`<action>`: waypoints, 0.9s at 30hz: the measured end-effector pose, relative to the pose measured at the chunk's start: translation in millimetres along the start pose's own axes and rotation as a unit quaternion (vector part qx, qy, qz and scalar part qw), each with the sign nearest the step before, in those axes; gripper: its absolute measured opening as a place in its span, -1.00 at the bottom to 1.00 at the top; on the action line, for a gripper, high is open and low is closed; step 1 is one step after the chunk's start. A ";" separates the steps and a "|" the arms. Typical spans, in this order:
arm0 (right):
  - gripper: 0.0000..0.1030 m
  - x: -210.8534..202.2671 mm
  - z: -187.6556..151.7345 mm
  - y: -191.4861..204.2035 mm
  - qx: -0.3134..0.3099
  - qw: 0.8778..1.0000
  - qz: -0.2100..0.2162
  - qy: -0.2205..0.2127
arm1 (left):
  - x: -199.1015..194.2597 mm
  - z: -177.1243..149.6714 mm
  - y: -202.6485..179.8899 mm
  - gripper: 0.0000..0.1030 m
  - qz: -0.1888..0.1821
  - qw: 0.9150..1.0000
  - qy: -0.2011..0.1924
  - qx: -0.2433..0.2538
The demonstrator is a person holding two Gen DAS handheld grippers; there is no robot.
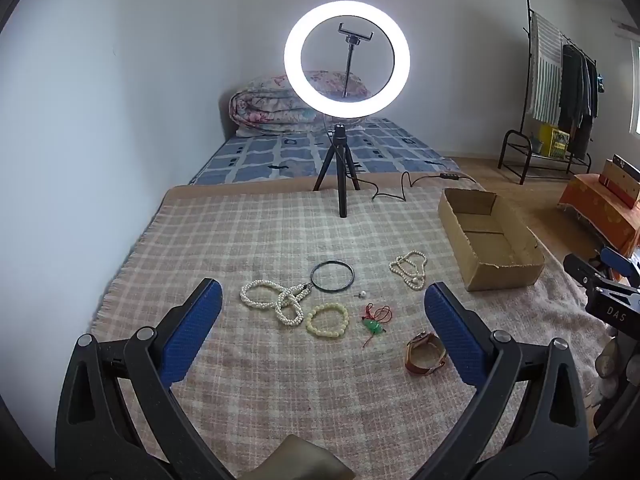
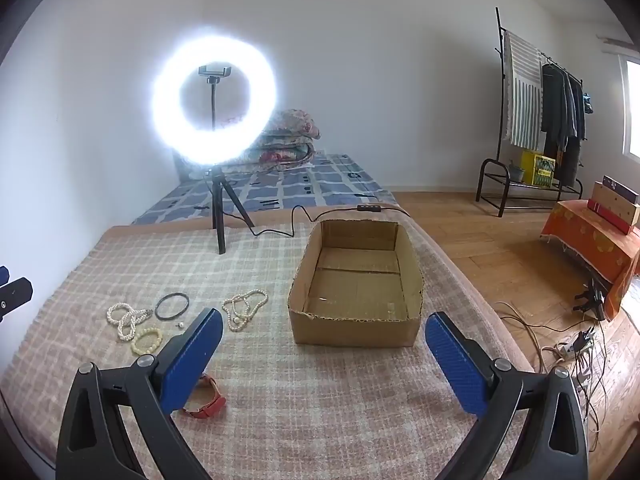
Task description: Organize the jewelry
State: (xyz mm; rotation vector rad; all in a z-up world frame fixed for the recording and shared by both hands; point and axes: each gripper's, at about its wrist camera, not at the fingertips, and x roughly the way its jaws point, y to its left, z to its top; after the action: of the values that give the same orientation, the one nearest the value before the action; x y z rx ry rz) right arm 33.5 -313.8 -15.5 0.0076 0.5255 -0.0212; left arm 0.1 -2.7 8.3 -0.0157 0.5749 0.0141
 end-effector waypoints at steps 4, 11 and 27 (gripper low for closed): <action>0.99 -0.1 0.7 -0.1 -0.001 1.000 0.001 0.000 | -0.9 3.8 1.9 0.99 0.000 1.000 0.001 -0.005; 0.98 -0.9 -0.2 2.0 0.000 1.000 0.003 0.001 | -1.7 3.9 -0.4 0.99 -0.001 1.000 -0.001 0.002; 0.99 2.0 0.1 3.6 0.000 1.000 0.010 0.003 | -0.3 4.4 1.0 0.99 -0.001 1.000 -0.004 -0.001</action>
State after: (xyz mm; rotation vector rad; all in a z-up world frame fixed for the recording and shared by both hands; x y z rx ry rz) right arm 35.4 -310.2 -16.4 0.0130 0.5319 -0.0013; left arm 2.2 -1.6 12.2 -0.0183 0.5661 0.0130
